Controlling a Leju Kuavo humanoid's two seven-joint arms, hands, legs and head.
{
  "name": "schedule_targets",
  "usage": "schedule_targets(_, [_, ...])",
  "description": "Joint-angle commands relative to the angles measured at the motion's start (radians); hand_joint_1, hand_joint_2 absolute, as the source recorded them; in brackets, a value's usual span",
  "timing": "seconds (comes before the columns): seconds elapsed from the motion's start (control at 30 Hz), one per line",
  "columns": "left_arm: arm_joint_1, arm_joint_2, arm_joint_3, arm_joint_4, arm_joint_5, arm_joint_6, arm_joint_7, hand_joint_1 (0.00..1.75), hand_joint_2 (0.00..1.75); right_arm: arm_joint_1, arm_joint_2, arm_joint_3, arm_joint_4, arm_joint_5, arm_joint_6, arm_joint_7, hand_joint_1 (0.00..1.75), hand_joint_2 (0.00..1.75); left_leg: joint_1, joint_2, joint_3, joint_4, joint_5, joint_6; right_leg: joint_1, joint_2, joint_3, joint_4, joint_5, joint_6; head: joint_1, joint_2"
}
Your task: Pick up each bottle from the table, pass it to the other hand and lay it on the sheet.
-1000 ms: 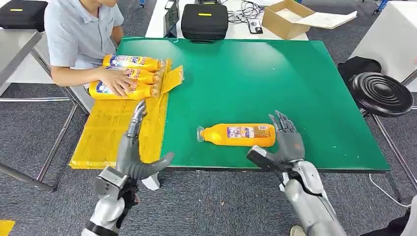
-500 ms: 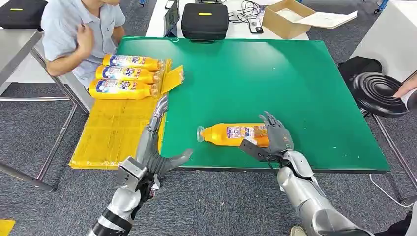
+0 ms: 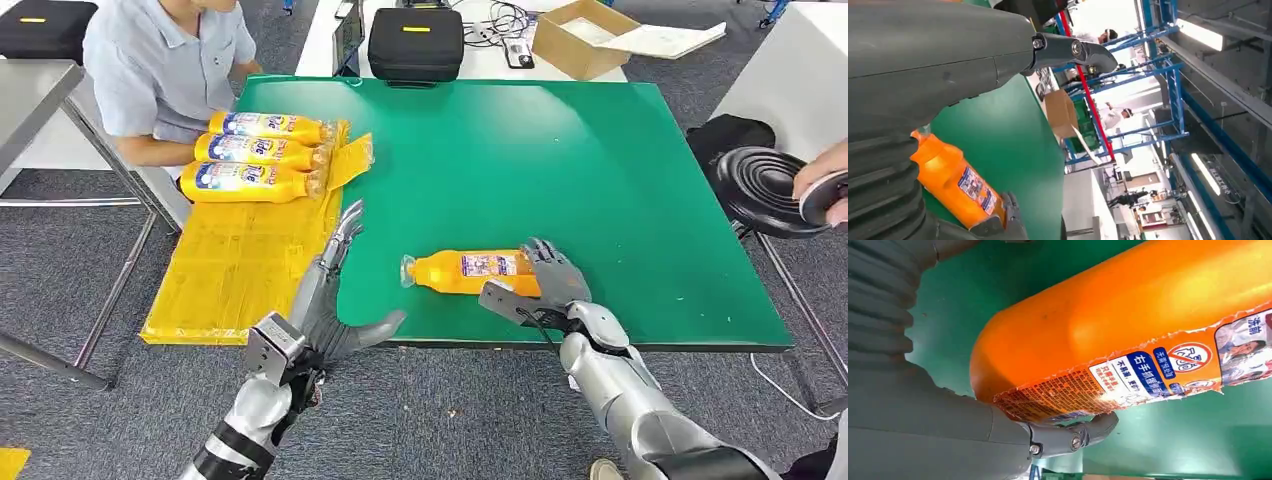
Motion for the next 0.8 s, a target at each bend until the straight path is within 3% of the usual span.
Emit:
schedule_targets(0.03, [-0.040,0.011,-0.029,0.066,0.003,-0.002,0.003,0.00,1.75,-0.034,-0.002,0.034,0.093,-0.003,0.011,-0.003,0.00,1.75,0.001,-0.001,0.003,-0.001,-0.001,-0.001,0.001,-0.001,0.003,-0.001,-0.001,-0.002,0.000,0.000])
schedule_targets(0.23, [-0.056,-0.003,-0.035,0.089,0.018,-0.009,0.002,0.00,1.75,-0.057,-0.022,0.078,0.118,0.058,-0.001,0.064,0.00,1.75,0.001,-0.001,0.003,0.000,-0.001,-0.001,0.001,-0.002,0.004,-0.001,-0.001,-0.002,0.000,0.000])
schedule_targets(0.27, [-0.059,-0.005,-0.036,0.091,0.023,-0.010,0.000,0.00,1.75,-0.063,-0.029,0.086,0.122,0.070,-0.004,0.066,0.52,1.75,0.001,-0.001,0.002,0.000,-0.001,-0.001,0.001,-0.001,0.003,0.000,-0.001,-0.001,0.000,0.000])
schedule_targets(0.3, [-0.062,-0.007,-0.034,0.094,0.027,-0.010,-0.002,0.00,1.75,-0.070,-0.036,0.080,0.127,0.064,0.007,0.065,1.71,1.75,0.000,-0.001,0.001,0.000,0.000,0.000,0.000,-0.001,0.002,0.000,-0.001,-0.001,0.000,0.000])
schedule_targets(0.47, [-0.069,-0.012,-0.027,0.104,0.039,-0.007,-0.006,0.00,1.75,-0.059,-0.046,0.056,0.132,0.042,0.018,0.044,1.75,1.75,0.000,-0.003,0.002,0.000,0.000,-0.001,0.001,-0.003,0.003,-0.001,-0.001,-0.001,0.000,0.000])
schedule_targets(0.57, [-0.065,-0.012,-0.023,0.107,0.048,-0.005,-0.010,0.00,1.75,-0.024,-0.029,-0.063,0.125,-0.088,0.058,-0.023,1.75,1.75,0.001,-0.003,0.004,-0.001,0.000,-0.001,0.001,-0.003,0.005,-0.001,-0.001,-0.002,0.000,0.000])
schedule_targets(0.8, [-0.031,-0.006,0.001,0.074,0.069,0.009,-0.016,0.00,1.75,0.034,-0.017,-0.154,0.094,-0.190,0.051,-0.102,1.75,1.75,0.001,-0.002,0.005,-0.001,0.000,-0.001,0.001,-0.002,0.006,-0.002,-0.001,-0.001,0.000,0.000])
